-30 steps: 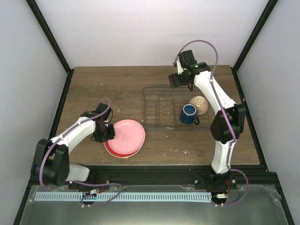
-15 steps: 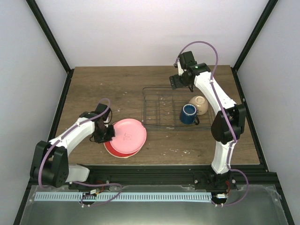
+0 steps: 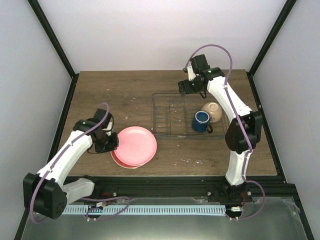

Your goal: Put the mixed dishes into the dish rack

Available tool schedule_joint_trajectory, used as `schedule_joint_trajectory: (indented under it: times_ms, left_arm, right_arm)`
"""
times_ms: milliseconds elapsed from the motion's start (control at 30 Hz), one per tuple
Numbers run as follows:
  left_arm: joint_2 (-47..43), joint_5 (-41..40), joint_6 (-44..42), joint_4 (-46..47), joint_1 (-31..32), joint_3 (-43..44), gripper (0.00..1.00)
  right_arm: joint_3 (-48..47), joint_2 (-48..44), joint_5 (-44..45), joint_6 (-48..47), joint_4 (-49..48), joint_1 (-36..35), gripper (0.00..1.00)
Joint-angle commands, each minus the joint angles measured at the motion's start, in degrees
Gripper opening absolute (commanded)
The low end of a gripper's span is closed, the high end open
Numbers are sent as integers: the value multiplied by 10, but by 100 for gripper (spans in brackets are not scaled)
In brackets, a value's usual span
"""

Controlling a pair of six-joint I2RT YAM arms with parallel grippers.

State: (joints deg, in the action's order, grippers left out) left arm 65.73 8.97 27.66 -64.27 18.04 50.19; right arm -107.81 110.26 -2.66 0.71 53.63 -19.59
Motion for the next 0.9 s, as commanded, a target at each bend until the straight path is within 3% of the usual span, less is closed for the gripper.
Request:
schedule_joint_trajectory:
  times_ms: [0, 267, 533, 700, 867]
  left_arm:
    - [-35, 36, -26, -33, 0, 40, 0]
    - [-95, 66, -42, 15, -4, 40, 0]
    - [-77, 80, -84, -35, -5, 73, 0]
    - [-65, 83, -65, 58, -15, 85, 0]
    - [9, 84, -75, 124, -16, 140, 0]
  right_arm:
    - [-6, -12, -38, 2, -5, 3, 94]
    - [-4, -17, -199, 17, -19, 36, 95]
    - [-2, -14, -211, 12, -13, 39, 96]
    - [5, -19, -285, 1, -17, 41, 96]
    - [53, -38, -441, -8, -39, 43, 97]
